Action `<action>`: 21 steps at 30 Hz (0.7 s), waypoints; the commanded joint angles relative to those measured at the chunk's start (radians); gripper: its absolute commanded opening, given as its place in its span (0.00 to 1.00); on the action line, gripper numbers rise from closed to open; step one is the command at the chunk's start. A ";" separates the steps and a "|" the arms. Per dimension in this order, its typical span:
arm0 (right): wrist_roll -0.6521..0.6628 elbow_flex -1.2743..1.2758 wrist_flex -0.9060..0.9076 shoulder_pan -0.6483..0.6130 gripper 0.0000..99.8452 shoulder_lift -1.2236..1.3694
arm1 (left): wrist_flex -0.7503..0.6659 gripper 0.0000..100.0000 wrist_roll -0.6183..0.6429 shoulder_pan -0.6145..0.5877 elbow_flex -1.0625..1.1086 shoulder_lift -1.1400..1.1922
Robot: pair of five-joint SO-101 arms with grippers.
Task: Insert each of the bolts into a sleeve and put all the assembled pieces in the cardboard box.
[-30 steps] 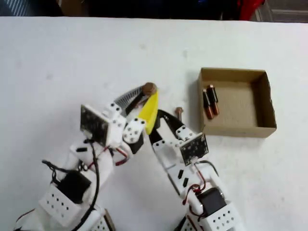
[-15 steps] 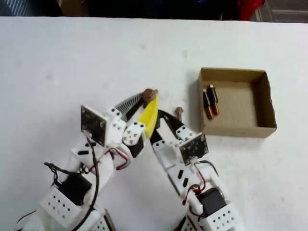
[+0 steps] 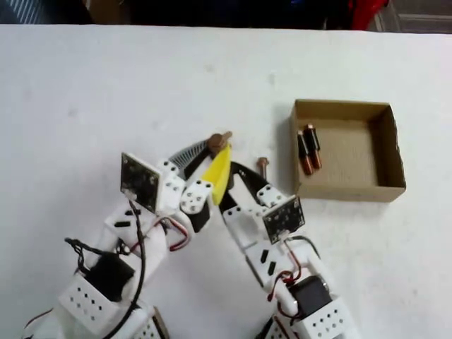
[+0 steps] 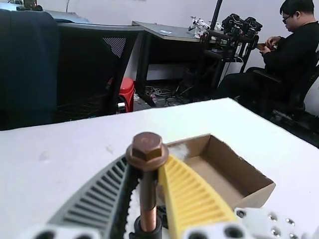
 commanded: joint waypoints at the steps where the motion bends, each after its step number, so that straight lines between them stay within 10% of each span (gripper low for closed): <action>1: -0.002 0.009 -0.021 -0.002 0.02 -0.010 | 0.015 0.02 0.014 -0.001 -0.021 -0.021; 21: -0.002 0.009 -0.019 -0.002 0.02 -0.010 | 0.029 0.02 0.012 -0.041 0.098 -0.021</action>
